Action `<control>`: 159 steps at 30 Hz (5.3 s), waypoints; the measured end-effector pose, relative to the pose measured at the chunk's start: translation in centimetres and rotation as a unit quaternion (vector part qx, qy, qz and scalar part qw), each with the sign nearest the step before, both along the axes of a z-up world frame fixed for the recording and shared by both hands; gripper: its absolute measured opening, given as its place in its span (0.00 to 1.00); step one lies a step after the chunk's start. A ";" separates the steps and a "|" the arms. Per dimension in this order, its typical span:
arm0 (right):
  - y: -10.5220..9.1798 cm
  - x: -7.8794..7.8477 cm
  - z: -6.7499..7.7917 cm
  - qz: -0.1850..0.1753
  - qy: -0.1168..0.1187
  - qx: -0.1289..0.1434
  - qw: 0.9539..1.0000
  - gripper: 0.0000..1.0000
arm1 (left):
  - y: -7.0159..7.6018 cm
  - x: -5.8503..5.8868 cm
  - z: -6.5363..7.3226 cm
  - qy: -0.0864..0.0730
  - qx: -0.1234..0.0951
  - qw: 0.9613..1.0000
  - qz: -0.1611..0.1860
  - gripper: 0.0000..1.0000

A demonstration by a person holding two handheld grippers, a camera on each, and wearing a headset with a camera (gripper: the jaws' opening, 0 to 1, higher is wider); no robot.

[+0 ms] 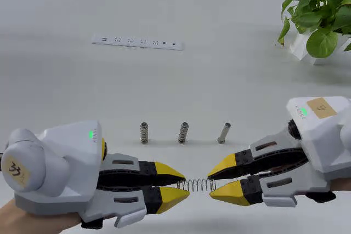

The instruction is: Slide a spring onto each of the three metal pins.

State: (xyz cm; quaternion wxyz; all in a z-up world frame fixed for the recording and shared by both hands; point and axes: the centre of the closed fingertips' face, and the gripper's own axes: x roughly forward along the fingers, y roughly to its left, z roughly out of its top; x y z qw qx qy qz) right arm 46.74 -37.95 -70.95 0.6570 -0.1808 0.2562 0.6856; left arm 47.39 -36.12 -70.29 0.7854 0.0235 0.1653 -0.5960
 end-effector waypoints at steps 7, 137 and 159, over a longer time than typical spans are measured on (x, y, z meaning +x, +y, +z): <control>-0.1 0.0 0.1 -0.003 0.004 0.000 1.000 0.07 | -0.1 -0.1 -0.1 0.002 0.001 1.000 0.000 0.07; -0.1 0.5 -0.7 0.120 -0.079 -0.185 0.972 0.08 | -2.9 0.6 -2.5 0.016 0.013 0.999 0.045 0.10; -2.2 2.7 -1.8 0.092 -0.092 -0.194 0.972 0.08 | 4.7 5.9 -4.1 0.017 0.046 0.970 0.238 0.87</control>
